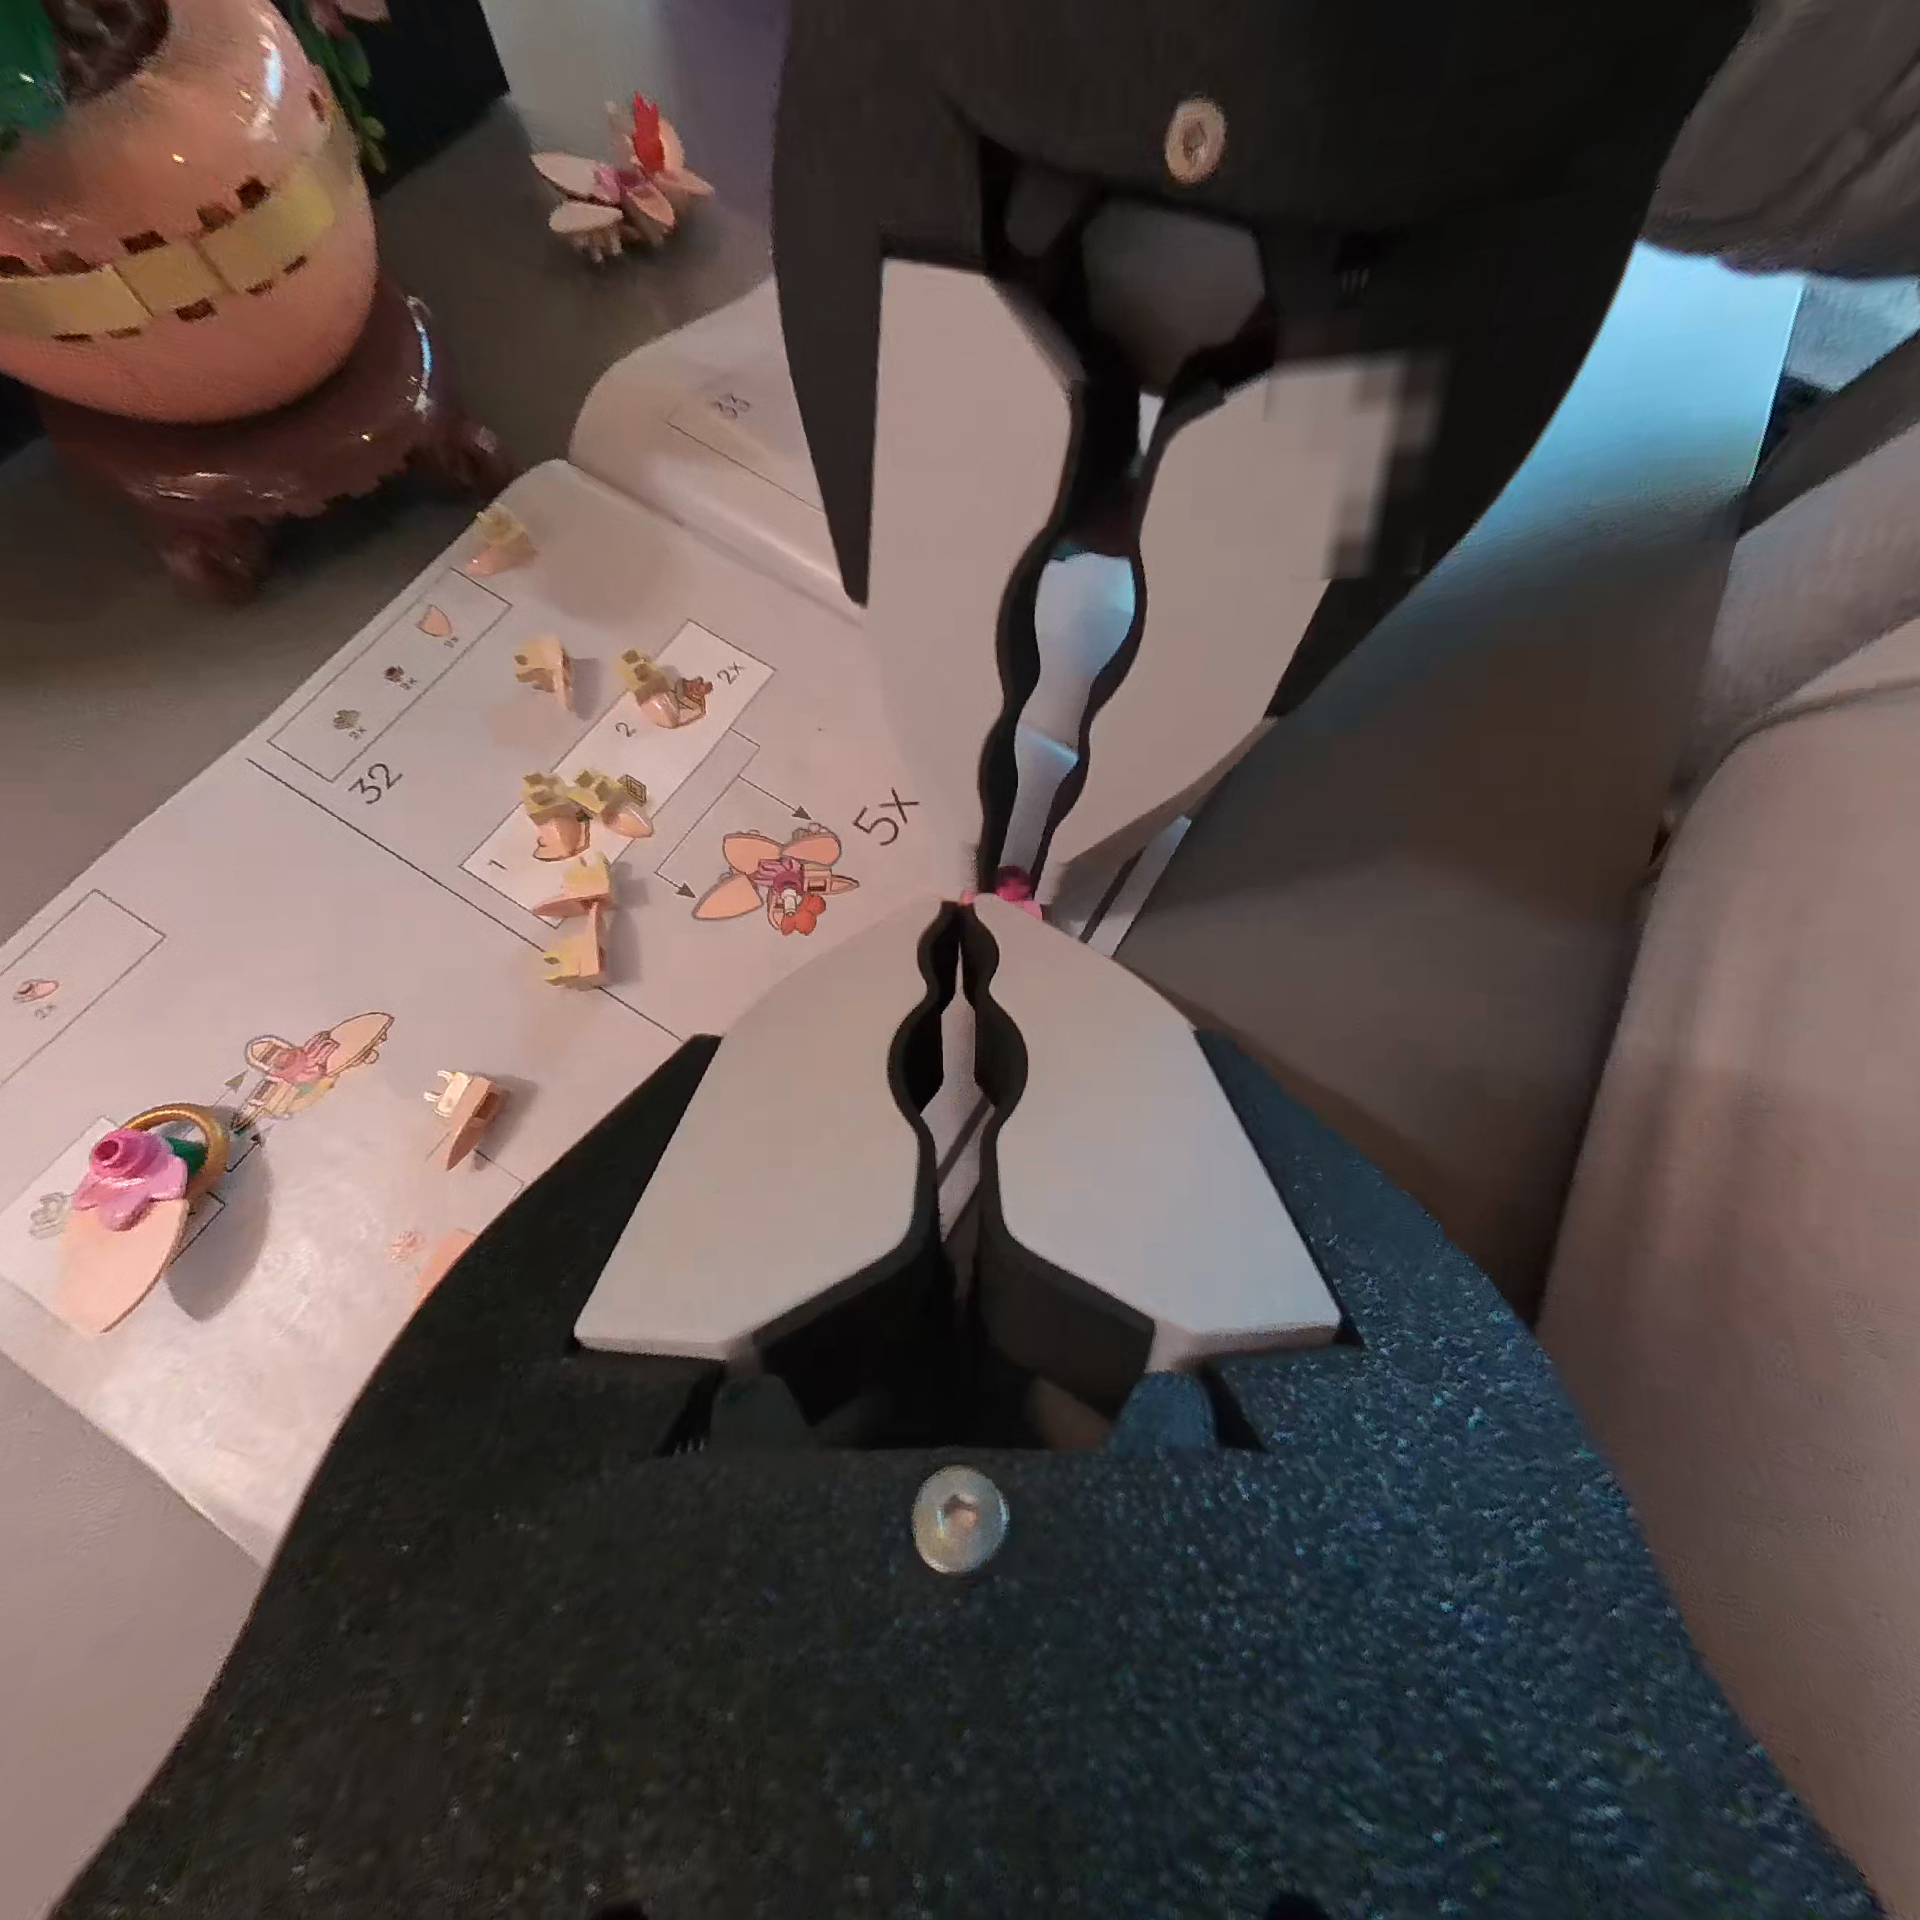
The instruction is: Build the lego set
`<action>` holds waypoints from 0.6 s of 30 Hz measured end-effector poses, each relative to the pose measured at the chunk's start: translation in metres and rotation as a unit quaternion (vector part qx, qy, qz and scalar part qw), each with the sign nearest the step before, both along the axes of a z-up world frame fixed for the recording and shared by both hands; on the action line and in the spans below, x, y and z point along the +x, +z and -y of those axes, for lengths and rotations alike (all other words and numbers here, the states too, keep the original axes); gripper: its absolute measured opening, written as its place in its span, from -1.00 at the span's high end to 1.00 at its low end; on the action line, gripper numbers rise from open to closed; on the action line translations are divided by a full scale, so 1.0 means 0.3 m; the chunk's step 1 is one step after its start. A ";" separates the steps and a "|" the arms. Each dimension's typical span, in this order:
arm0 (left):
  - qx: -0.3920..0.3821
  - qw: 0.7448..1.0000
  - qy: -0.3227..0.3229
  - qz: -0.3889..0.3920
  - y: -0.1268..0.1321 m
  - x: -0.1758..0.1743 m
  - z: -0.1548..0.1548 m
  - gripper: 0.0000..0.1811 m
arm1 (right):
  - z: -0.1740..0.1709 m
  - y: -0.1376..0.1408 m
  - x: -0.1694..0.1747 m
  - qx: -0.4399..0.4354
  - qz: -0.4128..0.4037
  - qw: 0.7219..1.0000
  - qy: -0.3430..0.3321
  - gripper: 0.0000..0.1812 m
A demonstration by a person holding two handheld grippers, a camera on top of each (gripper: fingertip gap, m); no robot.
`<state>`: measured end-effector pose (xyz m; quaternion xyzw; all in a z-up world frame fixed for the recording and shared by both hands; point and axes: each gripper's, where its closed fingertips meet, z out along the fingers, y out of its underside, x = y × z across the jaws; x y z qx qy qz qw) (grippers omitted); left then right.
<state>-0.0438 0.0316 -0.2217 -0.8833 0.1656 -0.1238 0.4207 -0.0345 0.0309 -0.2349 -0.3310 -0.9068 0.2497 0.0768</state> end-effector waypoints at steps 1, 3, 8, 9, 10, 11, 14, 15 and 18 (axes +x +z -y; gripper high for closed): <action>0.004 1.000 0.007 0.011 0.007 0.000 -0.004 1.00 | 0.001 0.000 0.000 0.003 0.003 1.000 0.002 0.92; 0.004 0.999 0.013 0.042 0.012 0.010 -0.006 1.00 | 0.002 0.000 0.001 0.004 0.007 1.000 0.003 0.92; -0.008 0.999 0.003 0.032 -0.021 0.020 0.005 1.00 | 0.012 0.002 0.002 -0.004 0.005 1.000 0.000 0.92; -0.006 1.000 0.000 0.022 -0.023 0.021 0.006 1.00 | 0.015 0.003 0.002 -0.006 0.006 1.000 0.000 0.92; -0.004 1.000 -0.002 0.017 -0.023 0.023 0.007 1.00 | 0.015 0.003 0.002 -0.006 0.006 1.000 -0.001 0.92; -0.005 1.000 -0.004 0.018 -0.023 0.026 0.009 1.00 | 0.015 0.002 0.002 -0.007 0.006 1.000 -0.001 0.92; -0.010 1.000 -0.007 0.028 -0.026 0.031 0.010 1.00 | 0.017 0.001 0.002 -0.016 0.003 1.000 -0.003 0.92; -0.010 0.999 -0.007 0.030 -0.026 0.031 0.010 1.00 | 0.017 0.001 0.003 -0.019 0.002 1.000 -0.005 0.93; -0.011 0.999 -0.007 0.031 -0.028 0.030 0.010 1.00 | 0.015 -0.001 0.003 -0.029 -0.003 0.999 -0.012 0.93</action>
